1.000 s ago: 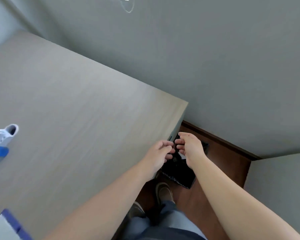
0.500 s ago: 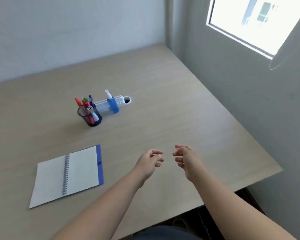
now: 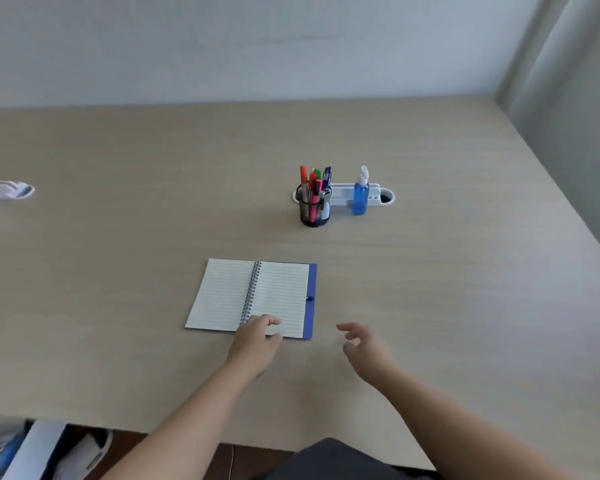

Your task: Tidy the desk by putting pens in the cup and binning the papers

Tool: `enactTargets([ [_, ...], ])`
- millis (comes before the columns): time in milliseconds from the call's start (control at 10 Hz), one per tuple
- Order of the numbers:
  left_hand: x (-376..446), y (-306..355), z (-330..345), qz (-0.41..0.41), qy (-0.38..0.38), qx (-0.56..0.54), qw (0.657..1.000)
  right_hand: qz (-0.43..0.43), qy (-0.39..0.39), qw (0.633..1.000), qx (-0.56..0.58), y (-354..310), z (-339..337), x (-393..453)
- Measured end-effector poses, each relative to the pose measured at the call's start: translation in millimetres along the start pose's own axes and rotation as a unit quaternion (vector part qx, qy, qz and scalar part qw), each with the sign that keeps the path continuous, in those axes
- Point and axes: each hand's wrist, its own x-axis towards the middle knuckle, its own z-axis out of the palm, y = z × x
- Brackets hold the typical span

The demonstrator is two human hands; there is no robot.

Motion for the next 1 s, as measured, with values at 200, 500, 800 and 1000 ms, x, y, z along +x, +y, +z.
enactTargets([
  [200, 11.0, -51.8, -24.2, 0.063, -0.004, 0.167, 0.984, -0.131, -0.071, 0.932, -0.33, -7.1, 34.3, -2.9],
  [500, 17.6, -73.9, -16.1, 0.099, -0.043, 0.204, 0.973, -0.122, -0.077, 0.906, -0.398, -10.8, 38.3, -1.2],
  [800, 8.5, -61.6, -17.0, 0.106, -0.051, 0.22, 0.968, -0.031, -0.004, 0.971, -0.236, -26.4, 26.7, 0.4],
  [1000, -51.9, -56.2, -26.6, 0.114, -0.203, 0.065, 0.97, -0.09, 0.195, 0.946, 0.242, -89.0, -72.2, -16.5],
])
